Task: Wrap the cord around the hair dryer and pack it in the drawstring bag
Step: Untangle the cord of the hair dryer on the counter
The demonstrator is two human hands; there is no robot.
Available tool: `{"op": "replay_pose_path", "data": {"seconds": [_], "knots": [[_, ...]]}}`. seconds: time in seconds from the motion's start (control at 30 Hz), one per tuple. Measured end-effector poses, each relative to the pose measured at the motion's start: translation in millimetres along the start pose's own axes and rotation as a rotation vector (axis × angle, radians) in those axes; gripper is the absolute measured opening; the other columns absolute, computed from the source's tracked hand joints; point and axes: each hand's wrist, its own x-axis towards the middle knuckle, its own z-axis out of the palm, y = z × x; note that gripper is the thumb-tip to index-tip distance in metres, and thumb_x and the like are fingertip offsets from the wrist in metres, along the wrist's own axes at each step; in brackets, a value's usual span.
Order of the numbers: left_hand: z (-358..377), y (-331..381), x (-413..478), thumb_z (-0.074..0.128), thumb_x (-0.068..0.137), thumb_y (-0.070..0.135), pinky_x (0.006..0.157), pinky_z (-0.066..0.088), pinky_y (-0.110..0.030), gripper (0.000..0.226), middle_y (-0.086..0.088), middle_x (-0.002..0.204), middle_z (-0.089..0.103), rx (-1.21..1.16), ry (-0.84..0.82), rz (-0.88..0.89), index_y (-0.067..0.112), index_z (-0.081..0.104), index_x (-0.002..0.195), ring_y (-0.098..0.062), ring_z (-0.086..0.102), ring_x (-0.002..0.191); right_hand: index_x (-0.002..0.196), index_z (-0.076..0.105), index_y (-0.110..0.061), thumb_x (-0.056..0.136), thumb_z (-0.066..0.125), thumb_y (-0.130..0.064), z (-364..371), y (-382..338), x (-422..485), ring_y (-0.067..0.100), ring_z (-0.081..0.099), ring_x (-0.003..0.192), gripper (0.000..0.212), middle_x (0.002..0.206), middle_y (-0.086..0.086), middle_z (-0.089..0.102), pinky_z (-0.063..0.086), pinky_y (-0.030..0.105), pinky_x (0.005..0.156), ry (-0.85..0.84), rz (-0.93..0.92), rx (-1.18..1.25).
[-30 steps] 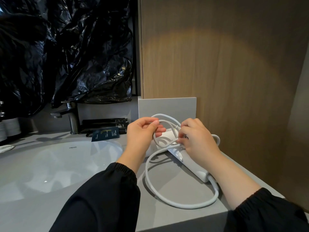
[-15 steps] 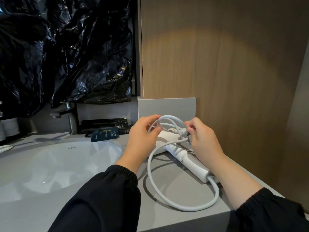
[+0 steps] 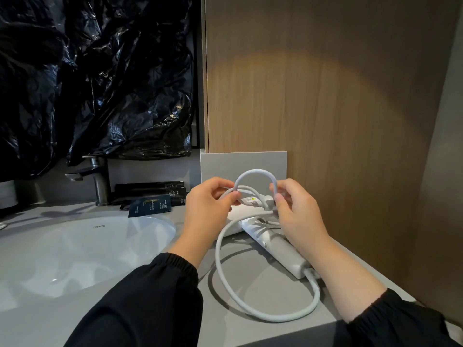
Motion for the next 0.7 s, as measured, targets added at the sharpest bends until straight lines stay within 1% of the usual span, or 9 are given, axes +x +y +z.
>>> {"op": "replay_pose_path", "data": {"seconds": [0.07,0.1,0.17,0.23,0.27,0.37,0.47,0.6,0.7], "knots": [[2.2,-1.2,-0.8,0.071,0.081,0.005,0.069,0.058,-0.031,0.016,0.007,0.067,0.071,0.053,-0.026,0.044,0.02,0.068,0.077,-0.005,0.069,0.065,0.113,0.057,-0.024,0.097,0.051,-0.019,3.2,-8.4,-5.1,0.003,0.054,0.095,0.018,0.101,-0.011,0.058,0.043,0.013,0.08,0.043,-0.12,0.016],[3.7,-1.9,-1.4,0.071,0.081,0.006,0.07,0.057,-0.03,0.016,0.009,0.068,0.071,0.084,-0.049,0.078,0.021,0.07,0.078,-0.004,0.068,0.067,0.119,0.058,-0.02,0.096,0.051,-0.024,5.0,-12.4,-6.2,0.003,0.053,0.095,0.024,0.102,-0.011,0.058,0.04,0.009,0.081,0.082,-0.209,-0.011],[6.6,-3.2,-2.3,0.072,0.08,0.007,0.073,0.056,-0.027,0.014,0.011,0.072,0.071,0.117,-0.079,0.127,0.02,0.072,0.08,-0.002,0.067,0.071,0.113,0.066,-0.009,0.096,0.049,-0.026,9.2,-15.2,-5.3,0.013,0.052,0.089,0.03,0.095,-0.002,0.063,0.042,0.018,0.078,0.162,-0.403,-0.14],[8.5,-4.7,-2.8,0.072,0.079,0.006,0.077,0.055,-0.023,0.012,0.011,0.076,0.072,0.126,-0.085,0.159,0.017,0.074,0.083,-0.002,0.068,0.076,0.094,0.072,-0.006,0.095,0.052,-0.02,11.8,-12.8,-2.4,0.022,0.051,0.075,0.024,0.079,0.005,0.062,0.043,0.032,0.064,0.258,-0.54,-0.274],[9.0,-5.5,-3.1,0.072,0.078,0.005,0.079,0.054,-0.021,0.012,0.011,0.077,0.072,0.135,-0.083,0.175,0.015,0.074,0.085,-0.001,0.068,0.077,0.087,0.073,-0.006,0.095,0.054,-0.017,12.6,-11.5,-1.7,0.023,0.049,0.067,0.023,0.073,0.006,0.059,0.042,0.035,0.056,0.301,-0.574,-0.331],[9.9,-7.9,-3.1,0.071,0.077,0.003,0.078,0.052,-0.015,0.014,0.019,0.074,0.067,0.174,-0.079,0.216,0.014,0.073,0.085,0.003,0.066,0.077,0.084,0.072,-0.008,0.094,0.056,-0.019,13.9,-7.4,-4.0,0.024,0.051,0.053,0.022,0.067,0.005,0.058,0.043,0.036,0.043,0.341,-0.577,-0.419],[10.0,-7.9,-2.3,0.071,0.077,0.003,0.073,0.051,-0.012,0.014,0.022,0.072,0.064,0.196,-0.08,0.234,0.016,0.072,0.083,0.003,0.064,0.076,0.081,0.072,-0.011,0.094,0.053,-0.029,12.4,-5.4,-5.3,0.023,0.056,0.051,0.029,0.064,0.002,0.064,0.045,0.033,0.042,0.327,-0.472,-0.372],[9.9,-9.4,-3.1,0.07,0.079,0.006,0.072,0.052,-0.017,0.014,0.015,0.075,0.068,0.179,-0.12,0.212,0.018,0.071,0.085,0.001,0.064,0.075,0.078,0.061,-0.008,0.096,0.041,-0.035,12.2,-6.9,-5.7,0.026,0.045,0.041,0.038,0.051,0.002,0.053,0.038,0.031,0.036,0.324,-0.364,-0.377],[9.6,-10.4,-5.8,0.07,0.079,0.008,0.07,0.049,-0.012,0.02,0.018,0.077,0.069,0.182,-0.198,0.166,0.025,0.07,0.089,0.005,0.063,0.075,0.085,0.055,-0.007,0.099,0.036,-0.035,10.9,-7.4,-6.2,0.023,0.045,0.042,0.036,0.056,0.0,0.051,0.034,0.029,0.038,0.286,-0.333,-0.296]]}}
